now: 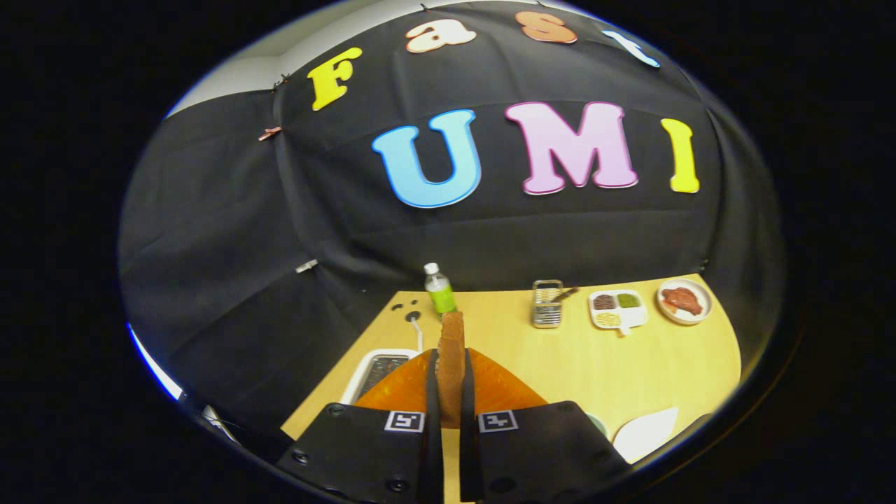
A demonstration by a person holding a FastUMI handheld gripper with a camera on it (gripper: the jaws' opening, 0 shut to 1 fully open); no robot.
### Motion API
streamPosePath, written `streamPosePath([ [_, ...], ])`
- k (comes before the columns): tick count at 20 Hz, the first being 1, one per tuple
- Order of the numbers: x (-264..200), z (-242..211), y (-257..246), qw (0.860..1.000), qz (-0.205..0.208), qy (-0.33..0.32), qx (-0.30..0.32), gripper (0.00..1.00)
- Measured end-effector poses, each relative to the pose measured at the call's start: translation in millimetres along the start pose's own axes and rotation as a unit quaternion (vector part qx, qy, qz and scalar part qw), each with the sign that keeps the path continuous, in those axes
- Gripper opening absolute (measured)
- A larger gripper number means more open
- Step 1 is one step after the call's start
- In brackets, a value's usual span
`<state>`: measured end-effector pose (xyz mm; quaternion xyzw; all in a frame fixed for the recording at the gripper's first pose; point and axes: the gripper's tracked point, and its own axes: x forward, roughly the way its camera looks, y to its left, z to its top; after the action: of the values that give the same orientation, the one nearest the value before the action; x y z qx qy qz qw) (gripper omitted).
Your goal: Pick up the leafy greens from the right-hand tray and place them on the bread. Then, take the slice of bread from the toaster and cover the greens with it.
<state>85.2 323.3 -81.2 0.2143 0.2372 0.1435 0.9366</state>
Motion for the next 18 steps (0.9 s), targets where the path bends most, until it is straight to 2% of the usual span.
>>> streamPosePath([
  [3, -10.4, -38.6, -54.6, 0.998, -0.050, 0.021, 0.019, 0.13],
  [8, -12.7, -96.8, -113.7, 0.990, -0.112, 0.027, 0.082, 0.13],
  [10, -7.3, -119.3, -119.6, 0.987, -0.119, 0.029, 0.108, 0.13],
  [13, 4.2, -146.0, -113.0, 0.981, -0.106, 0.045, 0.158, 0.13],
  [16, 17.8, -157.9, -105.5, 0.971, -0.097, 0.048, 0.213, 0.13],
  [18, 26.2, -164.4, -108.9, 0.968, -0.098, 0.047, 0.227, 0.13],
])
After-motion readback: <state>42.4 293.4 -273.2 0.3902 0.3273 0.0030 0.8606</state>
